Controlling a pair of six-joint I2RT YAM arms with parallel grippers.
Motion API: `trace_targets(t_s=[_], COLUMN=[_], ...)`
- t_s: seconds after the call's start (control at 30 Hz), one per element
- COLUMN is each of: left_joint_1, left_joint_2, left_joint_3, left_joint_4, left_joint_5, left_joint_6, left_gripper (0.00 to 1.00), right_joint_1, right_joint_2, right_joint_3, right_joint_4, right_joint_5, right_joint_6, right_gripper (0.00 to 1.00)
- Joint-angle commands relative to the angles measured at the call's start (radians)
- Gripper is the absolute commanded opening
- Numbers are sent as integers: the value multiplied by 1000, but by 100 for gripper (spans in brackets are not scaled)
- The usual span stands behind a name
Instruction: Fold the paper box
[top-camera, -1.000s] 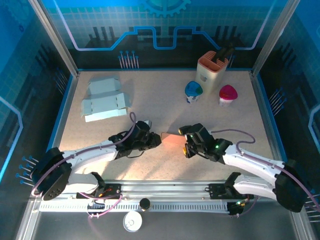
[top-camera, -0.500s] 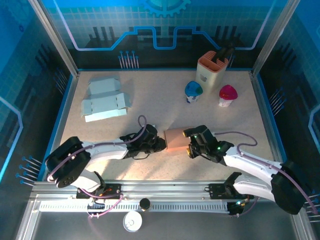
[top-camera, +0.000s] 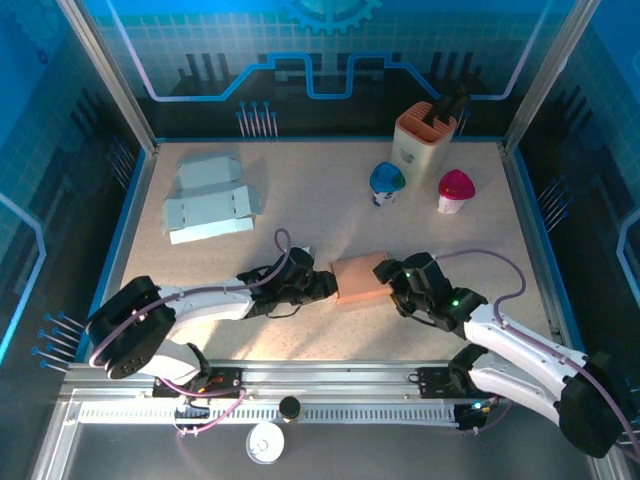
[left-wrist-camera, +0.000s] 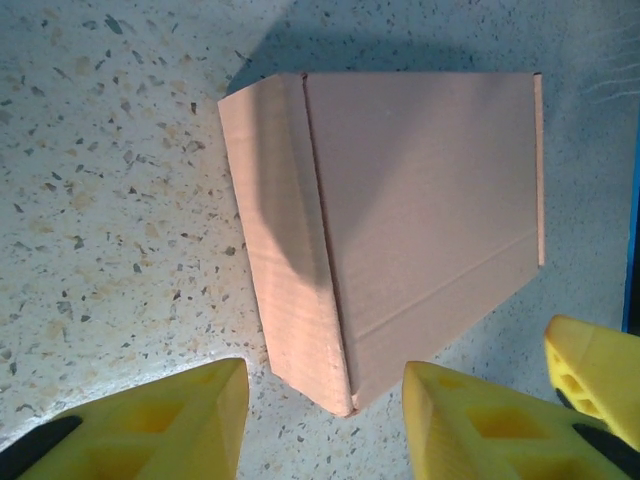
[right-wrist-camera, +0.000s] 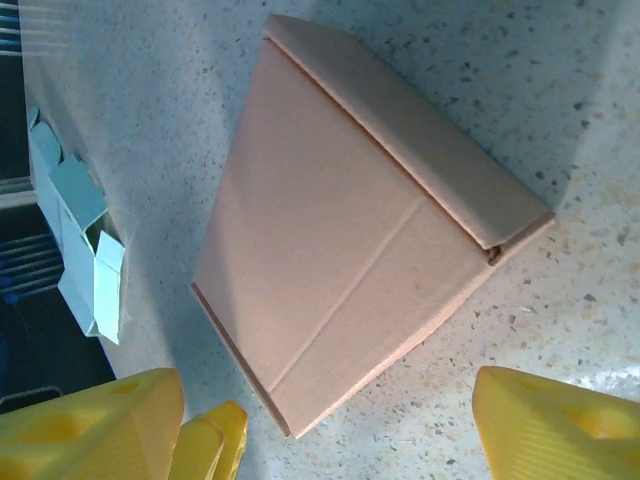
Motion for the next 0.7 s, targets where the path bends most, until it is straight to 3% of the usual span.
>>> trace_targets(t_s=[0.0, 0.3, 0.67], left_joint_1=[-2, -6, -39], left_joint_2=[70, 235, 565], left_joint_3=[44, 130, 467], left_joint_4=[19, 149, 168], left_joint_5=[30, 92, 135], left_joint_6=[-38, -37, 11], left_gripper=[44, 33, 25], right_joint_1=[-19, -49, -186], right_joint_2=[2, -8, -143], right_joint_3=[43, 240, 224], right_joint_4=[-18, -248, -355], right_joint_5=[-46, -103, -186], right_joint_6=[-177, -576, -664], right_gripper=[73, 72, 70])
